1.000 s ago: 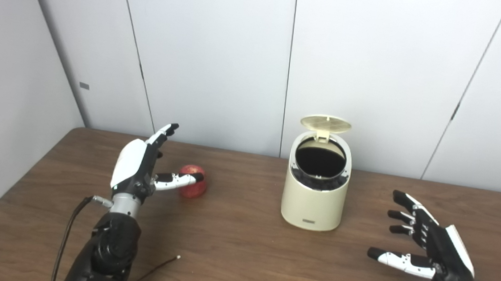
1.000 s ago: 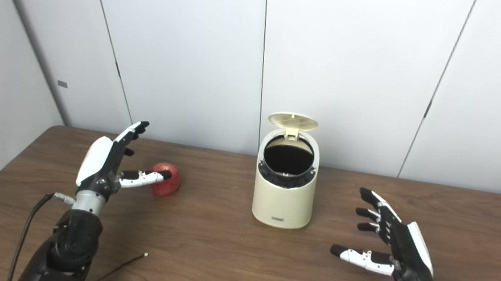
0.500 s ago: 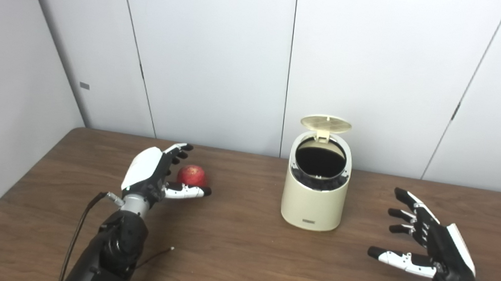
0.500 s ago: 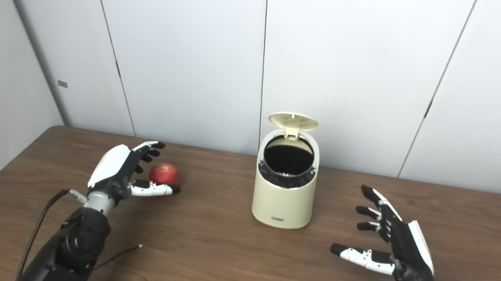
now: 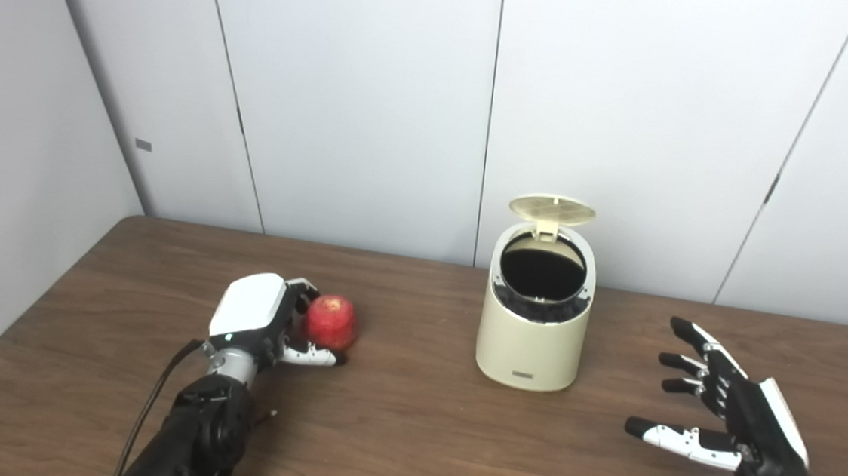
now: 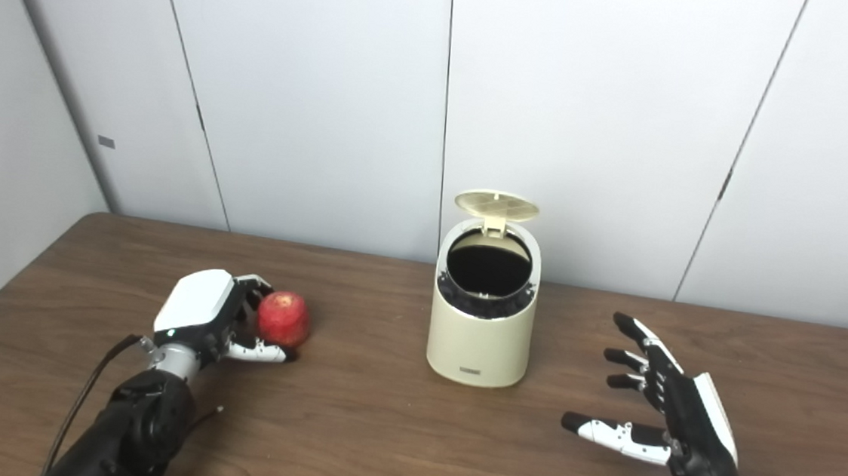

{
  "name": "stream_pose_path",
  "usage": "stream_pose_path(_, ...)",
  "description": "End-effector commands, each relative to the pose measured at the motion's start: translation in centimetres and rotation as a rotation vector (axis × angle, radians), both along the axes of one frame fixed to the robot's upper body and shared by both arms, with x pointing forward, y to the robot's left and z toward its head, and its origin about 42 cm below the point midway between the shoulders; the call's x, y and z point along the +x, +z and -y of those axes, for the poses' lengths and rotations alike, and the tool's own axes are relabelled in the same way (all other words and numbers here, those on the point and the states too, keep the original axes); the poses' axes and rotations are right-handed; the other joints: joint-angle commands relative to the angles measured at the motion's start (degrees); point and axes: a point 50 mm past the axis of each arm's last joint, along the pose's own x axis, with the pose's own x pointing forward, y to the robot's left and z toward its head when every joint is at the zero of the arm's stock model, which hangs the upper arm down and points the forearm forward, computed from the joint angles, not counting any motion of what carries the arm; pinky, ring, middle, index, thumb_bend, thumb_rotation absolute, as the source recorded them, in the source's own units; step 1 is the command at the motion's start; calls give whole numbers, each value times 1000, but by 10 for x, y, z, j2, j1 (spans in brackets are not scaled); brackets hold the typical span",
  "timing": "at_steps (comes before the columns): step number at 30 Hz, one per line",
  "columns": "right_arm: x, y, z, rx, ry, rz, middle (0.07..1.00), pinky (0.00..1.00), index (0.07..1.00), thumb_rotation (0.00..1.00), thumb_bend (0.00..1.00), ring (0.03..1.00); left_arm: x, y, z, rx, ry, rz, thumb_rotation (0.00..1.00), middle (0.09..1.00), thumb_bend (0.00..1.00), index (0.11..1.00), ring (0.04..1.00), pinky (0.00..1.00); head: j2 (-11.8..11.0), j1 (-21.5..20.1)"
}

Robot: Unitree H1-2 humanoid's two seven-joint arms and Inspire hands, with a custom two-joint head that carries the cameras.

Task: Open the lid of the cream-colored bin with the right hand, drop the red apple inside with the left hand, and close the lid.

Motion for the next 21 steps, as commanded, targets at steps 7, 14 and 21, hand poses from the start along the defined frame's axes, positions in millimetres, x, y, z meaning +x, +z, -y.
stream_pose_path(7,1,16,4,-9,2,69,920,679,884,108,755,797,10,11,-4,33,24,157,16,480,553,531,481,362,0,0)
stream_pose_path(14,0,14,3,-15,1,66,913,690,880,107,746,783,9,13,0,-20,14,236,0,455,524,504,408,306,0,0)
stream_pose_path(21,2,14,1,-11,3,59,912,692,884,138,751,786,8,18,6,-107,8,292,0,452,523,505,389,297,2,2)
